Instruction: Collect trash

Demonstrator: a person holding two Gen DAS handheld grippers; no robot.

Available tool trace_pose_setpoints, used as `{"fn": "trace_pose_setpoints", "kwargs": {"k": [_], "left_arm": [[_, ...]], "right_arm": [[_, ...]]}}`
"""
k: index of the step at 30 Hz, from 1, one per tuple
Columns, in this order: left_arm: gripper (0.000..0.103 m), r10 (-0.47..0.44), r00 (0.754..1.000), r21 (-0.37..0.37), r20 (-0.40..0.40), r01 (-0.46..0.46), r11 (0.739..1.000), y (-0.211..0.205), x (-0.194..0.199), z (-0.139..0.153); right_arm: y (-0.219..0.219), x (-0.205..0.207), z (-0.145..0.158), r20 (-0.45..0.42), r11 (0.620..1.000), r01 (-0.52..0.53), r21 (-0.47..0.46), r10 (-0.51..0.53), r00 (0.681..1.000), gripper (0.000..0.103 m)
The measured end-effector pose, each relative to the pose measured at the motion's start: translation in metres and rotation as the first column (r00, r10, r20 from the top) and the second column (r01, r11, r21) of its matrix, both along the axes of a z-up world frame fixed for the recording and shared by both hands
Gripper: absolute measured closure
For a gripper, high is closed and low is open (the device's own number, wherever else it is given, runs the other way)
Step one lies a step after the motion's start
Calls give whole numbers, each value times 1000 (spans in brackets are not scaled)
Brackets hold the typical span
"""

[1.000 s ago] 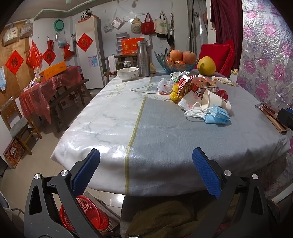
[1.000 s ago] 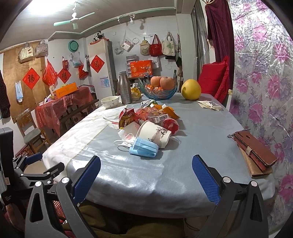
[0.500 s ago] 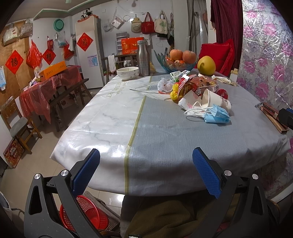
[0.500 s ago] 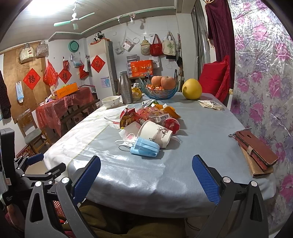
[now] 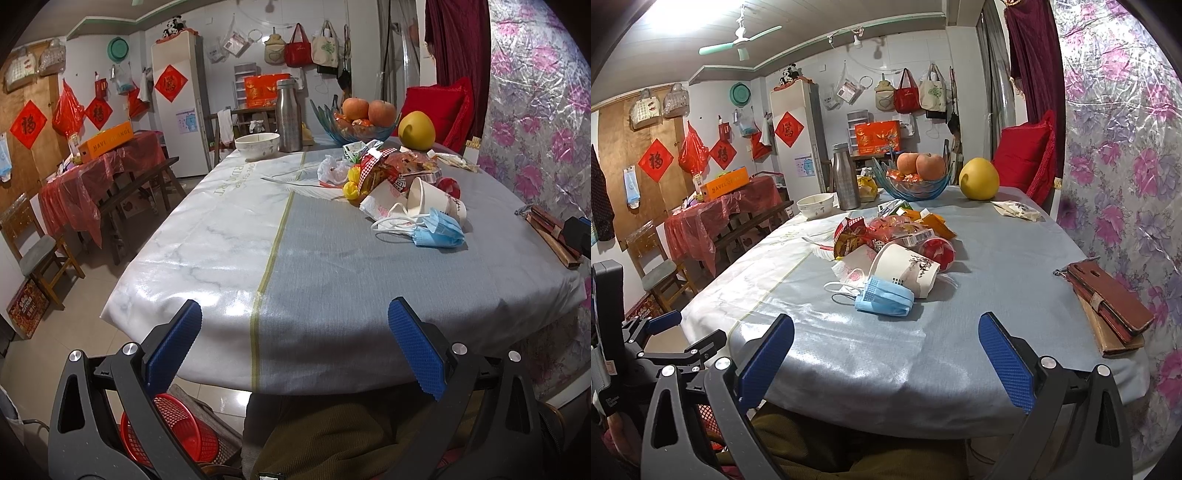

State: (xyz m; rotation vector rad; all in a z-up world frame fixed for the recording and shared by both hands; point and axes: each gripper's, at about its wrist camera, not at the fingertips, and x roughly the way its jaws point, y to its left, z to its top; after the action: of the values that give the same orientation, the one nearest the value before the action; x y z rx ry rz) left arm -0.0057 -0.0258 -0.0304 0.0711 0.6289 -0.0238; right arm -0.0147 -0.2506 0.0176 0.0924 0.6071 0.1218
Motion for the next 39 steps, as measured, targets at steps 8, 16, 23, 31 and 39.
{"fn": "trace_pose_setpoints", "kwargs": {"k": [8, 16, 23, 31, 39], "left_arm": [[6, 12, 998, -46, -69, -15, 999, 12, 17, -26], [6, 40, 988, -32, -149, -45, 998, 25, 40, -51], [6, 2, 981, -100, -195, -22, 995, 28, 65, -48], [6, -105, 975, -78, -196, 91, 993, -12, 82, -46], [6, -318, 929, -134, -187, 297, 946, -100, 117, -33]], "right_arm": [[8, 21, -21, -54, 1000, -14, -6, 14, 998, 5], [16, 86, -66, -185, 995, -63, 74, 75, 980, 5], [30, 134, -87, -225, 986, -114, 122, 140, 964, 9], [15, 134, -73, -143, 878, -274, 393, 352, 925, 10], [-19, 138, -65, -110, 984, 53, 167, -35, 993, 5]]}}
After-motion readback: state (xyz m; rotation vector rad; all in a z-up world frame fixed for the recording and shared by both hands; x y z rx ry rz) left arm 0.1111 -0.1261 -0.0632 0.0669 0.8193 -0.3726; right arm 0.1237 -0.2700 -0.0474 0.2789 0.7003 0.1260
